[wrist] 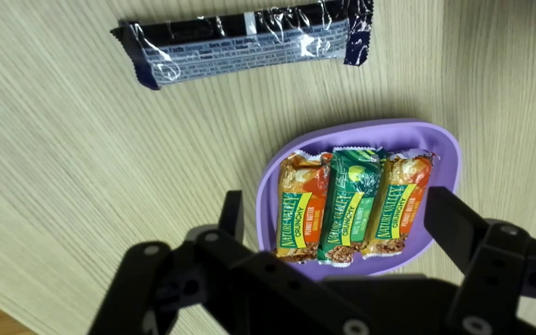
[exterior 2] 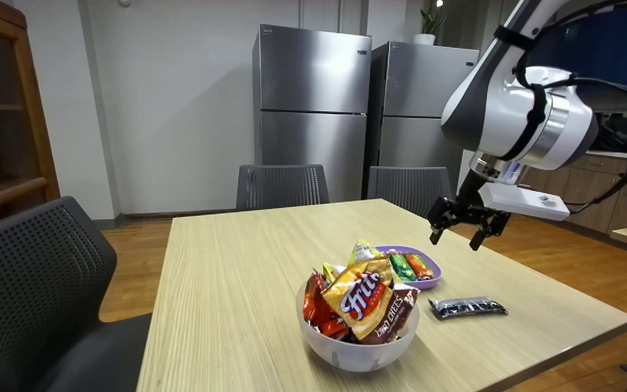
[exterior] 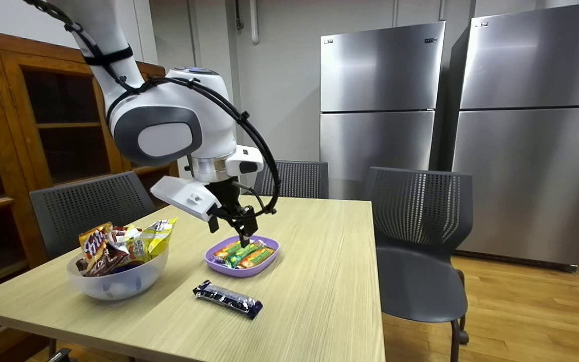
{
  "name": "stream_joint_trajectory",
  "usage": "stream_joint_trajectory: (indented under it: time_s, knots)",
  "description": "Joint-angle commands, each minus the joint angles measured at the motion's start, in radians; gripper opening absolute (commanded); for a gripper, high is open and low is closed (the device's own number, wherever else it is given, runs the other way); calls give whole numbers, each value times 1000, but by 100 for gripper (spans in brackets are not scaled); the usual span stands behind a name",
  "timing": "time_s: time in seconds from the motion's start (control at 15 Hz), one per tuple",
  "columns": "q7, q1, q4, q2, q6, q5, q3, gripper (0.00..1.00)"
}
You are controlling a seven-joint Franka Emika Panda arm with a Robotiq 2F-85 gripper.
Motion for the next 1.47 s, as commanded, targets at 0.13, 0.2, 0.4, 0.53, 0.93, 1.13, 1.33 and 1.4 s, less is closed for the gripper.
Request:
stream_joint_trajectory:
  time_s: [0.13, 0.2, 0.4, 0.53, 0.93, 1.13, 1.33, 1.4]
  knots:
    - [129, 21, -21, 33, 8, 8, -18, 100]
    - [163, 22, -21, 46, 2, 11, -22, 100]
    - [272, 28, -18, 91, -12, 21, -36, 100]
    - [339, 30, -11, 121, -21, 30, -41, 100]
    - [501, 10, 31, 176, -106, 65, -40, 100]
    - [575, 5, 63, 199, -148, 82, -45, 100]
    - [641, 6, 93, 230, -153, 94, -56, 100]
    - [661, 6, 101, 240, -151, 98, -59, 100]
